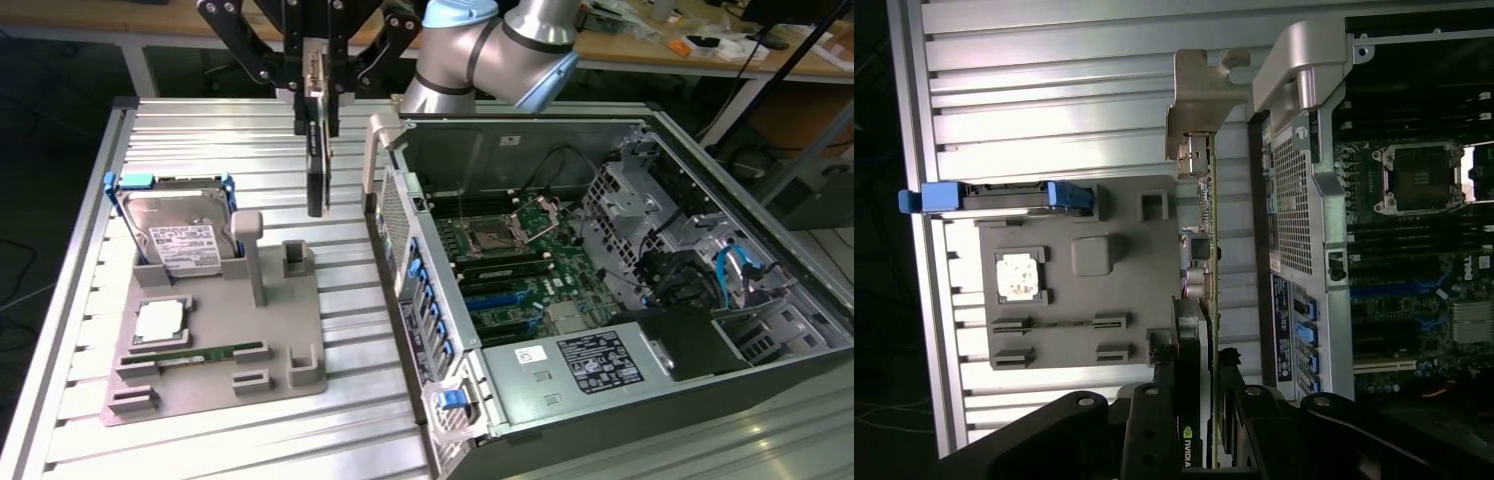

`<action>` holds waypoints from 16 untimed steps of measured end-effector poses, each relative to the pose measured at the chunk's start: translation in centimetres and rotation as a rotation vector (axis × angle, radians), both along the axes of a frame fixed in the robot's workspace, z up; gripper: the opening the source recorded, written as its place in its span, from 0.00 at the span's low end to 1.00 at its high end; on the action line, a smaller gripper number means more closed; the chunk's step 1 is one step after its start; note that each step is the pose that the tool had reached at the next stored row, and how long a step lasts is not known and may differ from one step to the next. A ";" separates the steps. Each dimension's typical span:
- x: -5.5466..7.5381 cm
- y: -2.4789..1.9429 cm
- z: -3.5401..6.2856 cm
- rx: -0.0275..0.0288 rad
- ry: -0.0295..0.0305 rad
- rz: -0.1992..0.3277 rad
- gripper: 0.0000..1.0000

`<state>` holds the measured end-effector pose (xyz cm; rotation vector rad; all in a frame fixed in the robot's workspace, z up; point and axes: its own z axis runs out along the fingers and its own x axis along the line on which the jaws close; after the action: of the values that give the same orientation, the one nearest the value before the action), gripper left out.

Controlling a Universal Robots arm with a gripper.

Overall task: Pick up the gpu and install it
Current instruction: 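Pick up the gpu and move the gpu toward the slot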

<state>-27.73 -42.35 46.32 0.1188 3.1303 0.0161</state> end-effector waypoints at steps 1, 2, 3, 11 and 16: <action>0.0 0.00 0.00 -0.0001 0.0000 0.000 0.27; 0.0 0.00 0.01 -0.0001 0.0001 0.000 0.27; 0.1 0.00 0.00 -0.0001 0.0001 0.000 0.27; 0.5 0.02 0.00 0.0000 0.0001 0.000 0.27; 0.6 0.02 0.00 0.0000 0.0000 0.000 0.27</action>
<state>-27.17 -42.33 46.32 0.1188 3.1303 0.0161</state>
